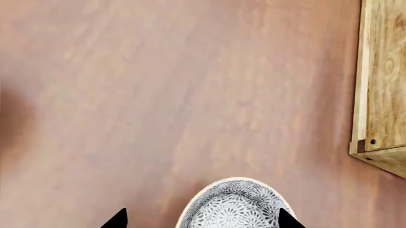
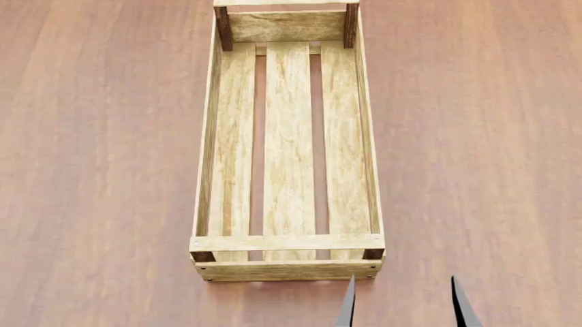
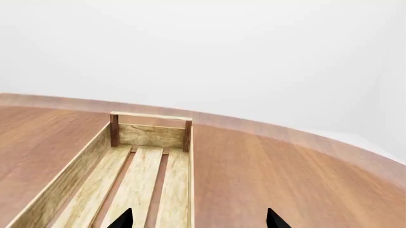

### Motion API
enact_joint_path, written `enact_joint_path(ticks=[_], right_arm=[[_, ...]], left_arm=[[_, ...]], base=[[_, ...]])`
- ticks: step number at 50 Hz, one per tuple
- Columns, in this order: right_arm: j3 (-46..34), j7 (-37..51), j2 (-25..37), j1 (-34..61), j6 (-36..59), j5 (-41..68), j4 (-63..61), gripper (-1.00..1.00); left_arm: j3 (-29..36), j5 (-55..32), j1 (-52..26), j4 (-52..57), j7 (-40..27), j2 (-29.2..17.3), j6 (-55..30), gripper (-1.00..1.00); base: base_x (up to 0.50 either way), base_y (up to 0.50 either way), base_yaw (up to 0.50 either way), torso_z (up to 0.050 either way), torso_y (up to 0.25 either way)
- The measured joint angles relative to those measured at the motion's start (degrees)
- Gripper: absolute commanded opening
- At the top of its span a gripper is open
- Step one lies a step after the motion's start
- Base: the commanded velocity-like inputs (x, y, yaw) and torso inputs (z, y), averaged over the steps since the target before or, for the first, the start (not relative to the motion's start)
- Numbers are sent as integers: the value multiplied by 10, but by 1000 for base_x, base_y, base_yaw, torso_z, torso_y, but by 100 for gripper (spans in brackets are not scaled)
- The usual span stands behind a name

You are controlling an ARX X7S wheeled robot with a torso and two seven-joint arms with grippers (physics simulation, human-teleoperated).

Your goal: Stack the right bowl on the left bowl and place them in the tray.

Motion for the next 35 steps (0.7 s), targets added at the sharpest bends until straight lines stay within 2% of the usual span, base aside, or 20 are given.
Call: enact_joint_path(ticks=[16, 35], right_arm=[[-6, 2, 0, 3, -1, -1, 7, 100], [-11, 5, 2, 4, 0, -3, 10, 100]], left_arm=[[-5, -12, 2, -15, 1, 2, 5, 100], [4, 14, 10, -37, 19, 5, 19, 100]], base=[[0, 0, 0, 0, 0], [0, 0, 0, 0, 0]])
